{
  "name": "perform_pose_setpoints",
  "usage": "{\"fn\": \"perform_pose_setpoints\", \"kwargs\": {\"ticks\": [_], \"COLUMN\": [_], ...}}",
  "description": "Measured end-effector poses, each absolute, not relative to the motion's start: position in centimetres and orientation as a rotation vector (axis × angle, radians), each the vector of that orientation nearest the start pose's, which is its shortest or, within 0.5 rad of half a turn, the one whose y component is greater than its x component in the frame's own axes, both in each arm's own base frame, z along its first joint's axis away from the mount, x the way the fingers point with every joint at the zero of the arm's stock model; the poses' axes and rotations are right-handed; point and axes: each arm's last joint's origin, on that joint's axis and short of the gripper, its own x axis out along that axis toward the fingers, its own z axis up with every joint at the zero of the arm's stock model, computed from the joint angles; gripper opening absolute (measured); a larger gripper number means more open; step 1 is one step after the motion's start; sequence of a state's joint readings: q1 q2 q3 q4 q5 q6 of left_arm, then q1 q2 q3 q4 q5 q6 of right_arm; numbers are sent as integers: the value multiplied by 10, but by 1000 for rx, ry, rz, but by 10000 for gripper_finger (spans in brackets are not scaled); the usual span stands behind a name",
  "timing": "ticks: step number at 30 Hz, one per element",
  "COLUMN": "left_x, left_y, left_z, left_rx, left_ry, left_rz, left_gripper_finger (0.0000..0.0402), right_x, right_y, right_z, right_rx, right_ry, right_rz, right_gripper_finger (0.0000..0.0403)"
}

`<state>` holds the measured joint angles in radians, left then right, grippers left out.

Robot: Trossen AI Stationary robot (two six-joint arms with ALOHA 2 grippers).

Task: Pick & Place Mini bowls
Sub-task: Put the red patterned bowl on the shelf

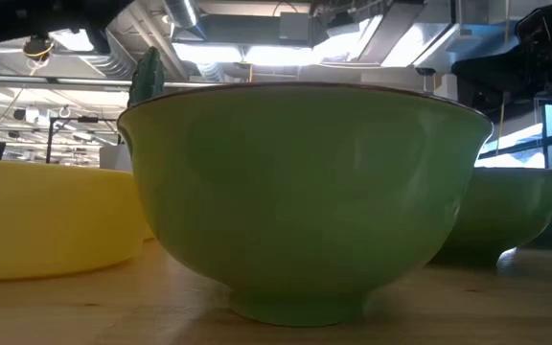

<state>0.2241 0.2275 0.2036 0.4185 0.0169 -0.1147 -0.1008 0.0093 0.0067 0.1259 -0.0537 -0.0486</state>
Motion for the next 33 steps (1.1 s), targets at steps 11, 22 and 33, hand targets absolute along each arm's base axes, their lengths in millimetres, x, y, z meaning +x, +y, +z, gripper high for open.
{"fn": "perform_pose_setpoints", "kwargs": {"ticks": [11,22,33], "left_x": [131,159,167], "left_y": [28,32,33], "left_z": [246,214,215], "left_rx": [26,-5,62], "left_ry": [-210,-60,-103], "left_rz": [159,140,146], "left_gripper_finger": [4,4,4], "right_x": [96,83,89], "right_y": [-5,-9,-12], "right_z": [180,219,207], "right_rx": [-174,-299,-301], "right_ry": [-158,-516,-344], "right_rz": [50,-212,-241], "right_gripper_finger": [21,21,21]}}
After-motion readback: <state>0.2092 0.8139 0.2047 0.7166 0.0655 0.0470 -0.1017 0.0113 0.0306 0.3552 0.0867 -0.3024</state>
